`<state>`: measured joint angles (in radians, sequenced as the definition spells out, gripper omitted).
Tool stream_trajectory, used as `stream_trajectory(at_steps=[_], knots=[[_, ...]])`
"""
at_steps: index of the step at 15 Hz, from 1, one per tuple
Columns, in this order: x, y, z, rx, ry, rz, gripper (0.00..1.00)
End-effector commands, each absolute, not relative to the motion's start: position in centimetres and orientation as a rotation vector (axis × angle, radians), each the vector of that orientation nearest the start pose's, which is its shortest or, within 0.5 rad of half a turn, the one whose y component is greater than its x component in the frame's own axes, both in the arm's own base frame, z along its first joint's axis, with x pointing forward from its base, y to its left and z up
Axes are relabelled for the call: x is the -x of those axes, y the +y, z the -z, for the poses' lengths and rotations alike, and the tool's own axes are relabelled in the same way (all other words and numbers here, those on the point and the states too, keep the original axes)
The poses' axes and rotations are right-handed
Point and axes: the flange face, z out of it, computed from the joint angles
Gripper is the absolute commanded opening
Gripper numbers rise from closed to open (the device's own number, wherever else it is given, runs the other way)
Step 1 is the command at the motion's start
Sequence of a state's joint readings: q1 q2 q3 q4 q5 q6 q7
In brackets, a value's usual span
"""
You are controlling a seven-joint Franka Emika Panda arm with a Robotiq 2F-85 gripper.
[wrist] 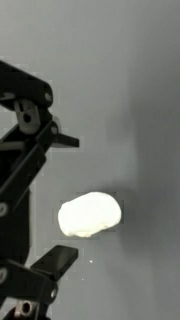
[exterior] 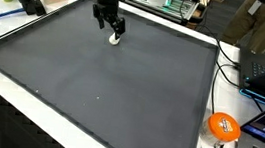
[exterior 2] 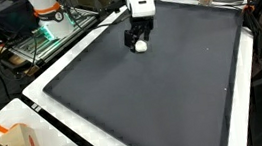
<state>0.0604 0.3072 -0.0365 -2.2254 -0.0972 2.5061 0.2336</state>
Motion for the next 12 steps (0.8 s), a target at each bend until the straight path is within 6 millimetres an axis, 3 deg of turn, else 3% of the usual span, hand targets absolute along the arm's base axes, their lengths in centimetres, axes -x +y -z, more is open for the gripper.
stream_trajectory(at_steps=[1, 5, 12], knots=[[-54.0, 1.0, -23.9, 3.178, 0.215, -0.083, 1.00], [-53.2, 1.2, -25.6, 3.167, 0.197, -0.101, 1.00], [-53.9, 1.2, -33.8, 3.116, 0.212, 0.092, 1.00]])
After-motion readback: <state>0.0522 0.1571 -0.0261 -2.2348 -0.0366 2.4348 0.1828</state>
